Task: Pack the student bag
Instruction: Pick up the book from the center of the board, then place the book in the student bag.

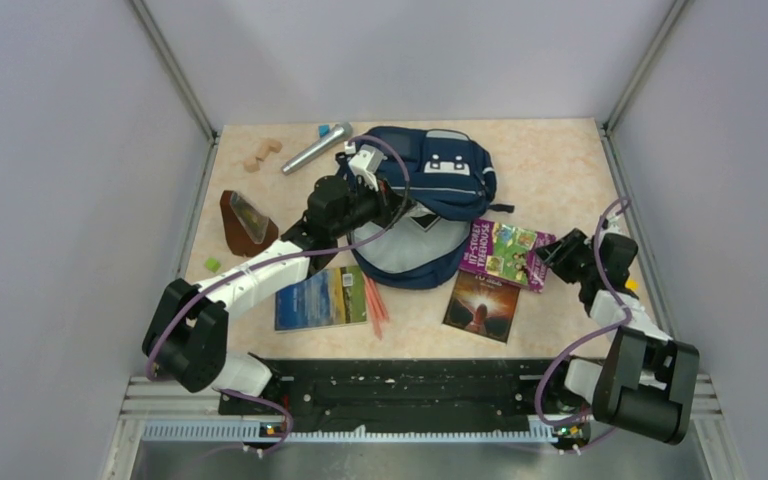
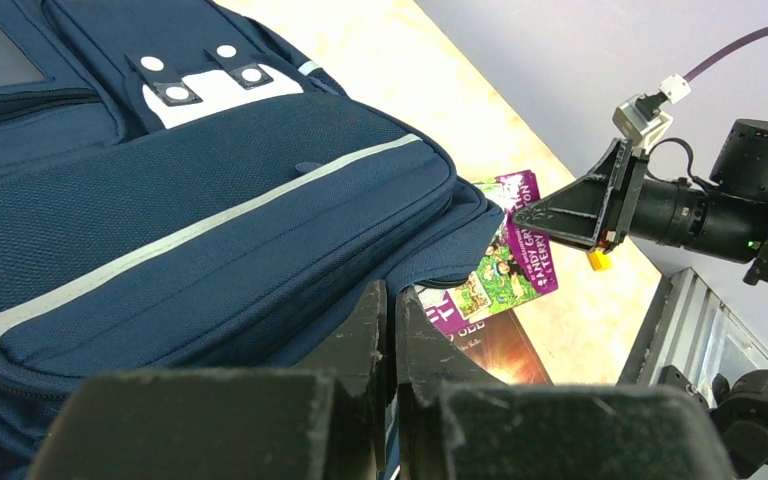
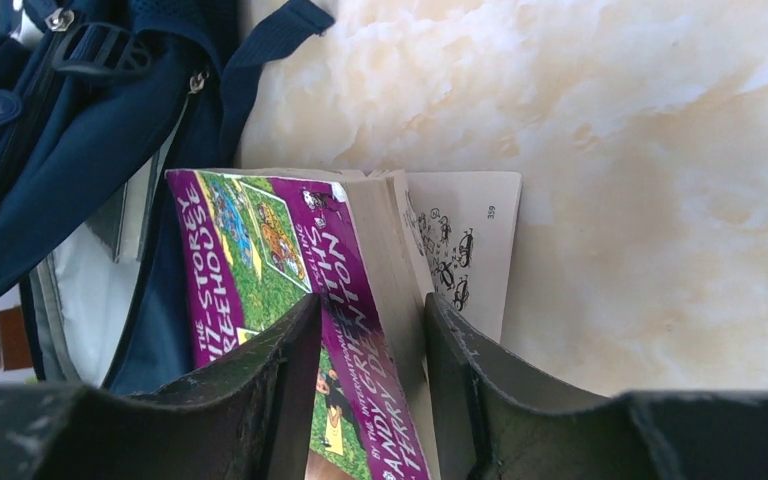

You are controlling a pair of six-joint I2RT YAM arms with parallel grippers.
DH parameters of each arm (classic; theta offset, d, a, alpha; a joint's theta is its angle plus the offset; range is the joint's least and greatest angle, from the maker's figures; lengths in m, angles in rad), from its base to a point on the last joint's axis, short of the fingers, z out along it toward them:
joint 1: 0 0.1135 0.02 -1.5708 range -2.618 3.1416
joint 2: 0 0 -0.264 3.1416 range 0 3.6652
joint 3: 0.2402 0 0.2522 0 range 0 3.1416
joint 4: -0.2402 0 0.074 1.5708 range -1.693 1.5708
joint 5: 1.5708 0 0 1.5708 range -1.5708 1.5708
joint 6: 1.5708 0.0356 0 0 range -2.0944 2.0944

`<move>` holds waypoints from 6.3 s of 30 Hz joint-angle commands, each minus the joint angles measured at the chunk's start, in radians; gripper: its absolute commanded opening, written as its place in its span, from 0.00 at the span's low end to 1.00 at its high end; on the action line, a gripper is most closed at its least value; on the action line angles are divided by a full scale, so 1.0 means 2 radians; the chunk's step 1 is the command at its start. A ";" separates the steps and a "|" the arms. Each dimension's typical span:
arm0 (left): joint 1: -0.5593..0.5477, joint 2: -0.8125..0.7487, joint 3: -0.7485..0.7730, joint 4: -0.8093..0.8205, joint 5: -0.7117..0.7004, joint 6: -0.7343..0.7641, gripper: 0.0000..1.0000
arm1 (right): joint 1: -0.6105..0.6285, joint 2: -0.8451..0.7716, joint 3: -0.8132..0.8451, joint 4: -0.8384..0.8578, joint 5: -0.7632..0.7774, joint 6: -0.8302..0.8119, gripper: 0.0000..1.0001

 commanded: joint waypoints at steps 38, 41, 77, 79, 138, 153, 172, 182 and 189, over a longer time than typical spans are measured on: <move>-0.007 0.028 0.070 0.001 -0.080 -0.018 0.00 | 0.007 -0.303 0.152 -0.207 -0.007 0.098 0.00; -0.010 0.029 0.075 -0.001 -0.083 -0.022 0.00 | 0.007 -0.316 0.136 -0.192 -0.025 0.126 0.00; -0.076 0.090 0.172 0.039 -0.171 -0.030 0.00 | 0.095 -0.411 -0.105 -0.109 0.023 0.278 0.00; -0.079 0.085 0.166 0.039 -0.169 -0.028 0.00 | 0.111 -0.396 -0.117 -0.085 0.042 0.282 0.00; -0.116 0.024 0.079 0.033 -0.127 -0.016 0.00 | 0.375 0.235 0.068 0.417 0.427 0.301 0.26; -0.114 -0.006 0.068 0.009 -0.131 0.001 0.00 | 0.286 0.201 0.084 0.241 0.214 0.153 0.74; -0.113 -0.011 0.070 -0.004 -0.128 0.010 0.00 | 0.275 0.265 0.072 0.295 0.161 0.206 0.64; -0.113 -0.013 0.072 -0.004 -0.126 0.011 0.00 | 0.276 0.275 0.059 0.307 0.166 0.230 0.66; -0.113 -0.015 0.071 -0.005 -0.126 0.012 0.00 | 0.277 0.246 0.021 0.316 0.173 0.240 0.68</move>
